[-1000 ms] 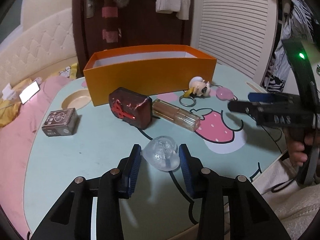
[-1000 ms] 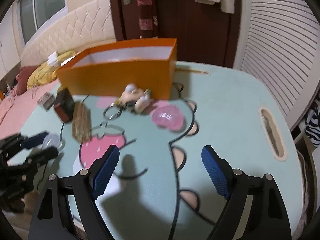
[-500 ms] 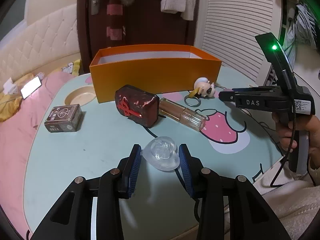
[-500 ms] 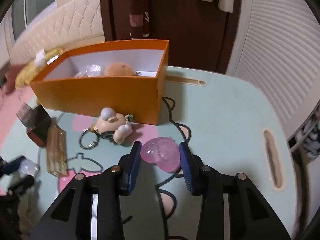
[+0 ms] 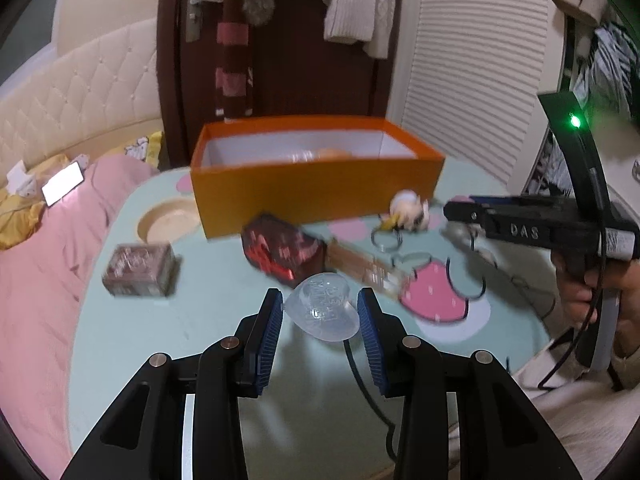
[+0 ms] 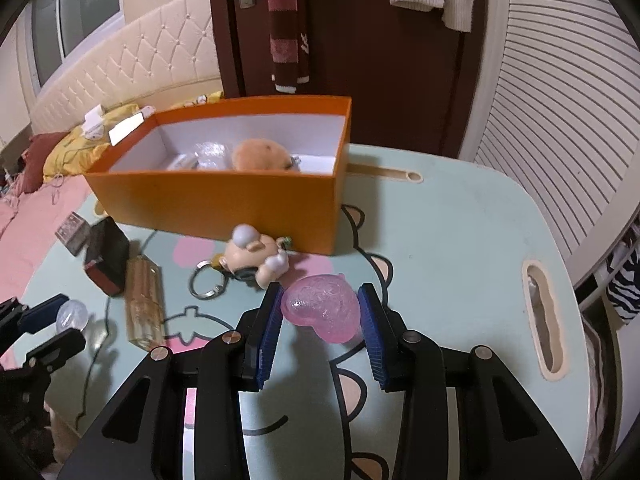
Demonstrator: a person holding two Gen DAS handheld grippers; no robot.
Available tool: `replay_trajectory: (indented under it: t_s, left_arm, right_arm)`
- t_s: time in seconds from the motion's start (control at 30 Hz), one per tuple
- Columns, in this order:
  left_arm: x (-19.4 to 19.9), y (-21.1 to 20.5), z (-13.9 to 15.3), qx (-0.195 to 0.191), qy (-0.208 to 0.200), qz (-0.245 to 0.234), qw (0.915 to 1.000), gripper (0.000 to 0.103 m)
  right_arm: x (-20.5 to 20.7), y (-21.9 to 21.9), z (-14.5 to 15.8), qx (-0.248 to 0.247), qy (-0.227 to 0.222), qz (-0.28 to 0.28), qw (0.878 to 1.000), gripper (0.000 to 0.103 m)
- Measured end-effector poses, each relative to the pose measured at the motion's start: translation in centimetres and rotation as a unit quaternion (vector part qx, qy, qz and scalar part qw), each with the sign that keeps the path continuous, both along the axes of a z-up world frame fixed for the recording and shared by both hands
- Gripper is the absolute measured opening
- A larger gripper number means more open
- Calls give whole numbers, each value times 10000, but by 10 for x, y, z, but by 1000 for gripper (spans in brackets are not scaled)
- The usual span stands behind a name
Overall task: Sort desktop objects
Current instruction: 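Carry the clear heart to the box with the left tool while the right tool carries the pink heart there, then open both tools to drop the two hearts into the box, then withdraw both open tools from the box toward the table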
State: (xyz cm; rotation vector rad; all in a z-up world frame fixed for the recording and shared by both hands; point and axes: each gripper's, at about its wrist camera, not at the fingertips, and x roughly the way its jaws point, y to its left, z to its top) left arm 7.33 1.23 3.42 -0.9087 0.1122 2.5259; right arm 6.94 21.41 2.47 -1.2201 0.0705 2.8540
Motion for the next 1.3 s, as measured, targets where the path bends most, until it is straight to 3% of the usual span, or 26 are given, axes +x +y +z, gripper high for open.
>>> replay_trajectory:
  t_s: [0.37, 0.53, 0.8, 0.83, 0.9, 0.93, 0.97, 1.0, 1.07, 1.1, 1.3]
  left_arm:
    - [-81, 20, 59, 211, 387, -19, 9990, 37]
    - [-128, 32, 49, 125, 88, 127, 9998, 37]
    - [-161, 28, 28, 219, -234, 339, 9989, 37]
    - [-162, 27, 26, 219, -244, 368, 9988, 38]
    - [-164, 24, 24, 238, -234, 451, 9984, 52]
    - [-163, 23, 24, 245, -195, 515, 9982, 68]
    - [-163, 21, 24, 251, -160, 570, 9979, 76]
    - [-163, 21, 24, 249, -142, 571, 9980, 77]
    - [-162, 20, 25, 244, -107, 575, 9980, 77]
    - [-161, 20, 25, 241, -89, 577, 9980, 78]
    - [-157, 18, 28, 258, -21, 590, 9979, 79]
  right_arm:
    - [-33, -8, 45, -220, 459, 263, 9984, 40]
    - [-67, -18, 51, -271, 491, 459, 9974, 40]
    - [-116, -31, 36, -304, 219, 641, 9972, 40]
    - [-120, -32, 33, -309, 184, 653, 9972, 40]
    - [-125, -35, 27, -272, 108, 695, 9972, 40]
    - [-128, -37, 25, -249, 57, 719, 9971, 40]
    - [-129, -38, 23, -241, 13, 730, 9970, 41]
    - [-131, -39, 21, -234, -42, 718, 9971, 42]
    - [-133, -40, 19, -231, -124, 653, 9975, 62]
    - [-134, -39, 18, -237, -125, 598, 9978, 66]
    - [-128, -37, 26, -242, 125, 541, 9982, 69]
